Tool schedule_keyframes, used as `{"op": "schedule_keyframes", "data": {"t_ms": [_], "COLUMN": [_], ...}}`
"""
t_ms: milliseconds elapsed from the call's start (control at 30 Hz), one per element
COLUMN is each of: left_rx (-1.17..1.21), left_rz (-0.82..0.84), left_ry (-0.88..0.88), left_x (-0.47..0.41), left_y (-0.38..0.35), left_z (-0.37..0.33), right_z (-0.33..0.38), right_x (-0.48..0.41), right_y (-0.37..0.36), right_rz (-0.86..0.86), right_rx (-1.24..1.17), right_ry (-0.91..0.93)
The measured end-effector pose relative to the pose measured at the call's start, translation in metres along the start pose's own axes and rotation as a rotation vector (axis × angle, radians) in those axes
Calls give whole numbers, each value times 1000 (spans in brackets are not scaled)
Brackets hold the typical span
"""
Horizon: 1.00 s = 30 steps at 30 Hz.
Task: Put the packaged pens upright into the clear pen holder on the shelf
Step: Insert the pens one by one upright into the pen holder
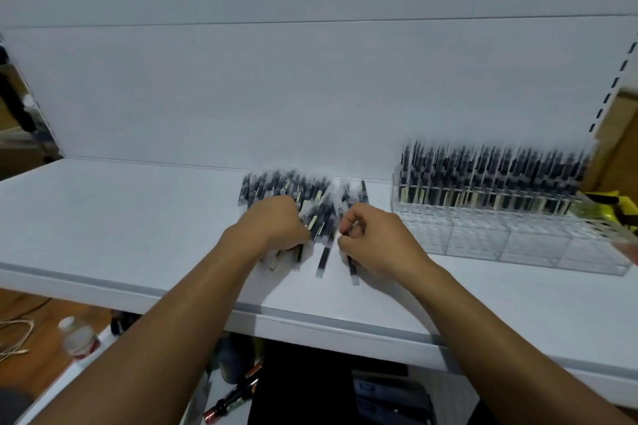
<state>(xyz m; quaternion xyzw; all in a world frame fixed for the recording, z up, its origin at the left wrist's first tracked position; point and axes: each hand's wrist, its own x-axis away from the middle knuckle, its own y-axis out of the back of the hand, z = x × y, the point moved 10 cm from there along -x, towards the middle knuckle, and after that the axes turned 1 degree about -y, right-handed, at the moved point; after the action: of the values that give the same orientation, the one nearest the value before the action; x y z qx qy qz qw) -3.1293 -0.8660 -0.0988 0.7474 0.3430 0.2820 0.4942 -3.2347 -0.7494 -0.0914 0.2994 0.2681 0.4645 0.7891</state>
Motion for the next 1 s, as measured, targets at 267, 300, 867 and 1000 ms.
{"op": "schedule_keyframes", "data": {"t_ms": [267,300,867,1000], "left_rx": [367,374,1122,1153], "left_rz": [-72,-80,-152,-193], "left_ry": [37,34,-214,-334], "left_x": [2,2,-25,-36], "left_y": [15,20,25,22], "left_z": [10,10,-65,-101], "right_z": [-1,0,-39,-66], "right_x": [0,1,-10,-15], "right_y": [35,41,132,175], "right_rz": [-59,-67,-255,-377], "right_rx": [-219,-241,-390,-419], "right_ry": [-7,-3,11,27]}}
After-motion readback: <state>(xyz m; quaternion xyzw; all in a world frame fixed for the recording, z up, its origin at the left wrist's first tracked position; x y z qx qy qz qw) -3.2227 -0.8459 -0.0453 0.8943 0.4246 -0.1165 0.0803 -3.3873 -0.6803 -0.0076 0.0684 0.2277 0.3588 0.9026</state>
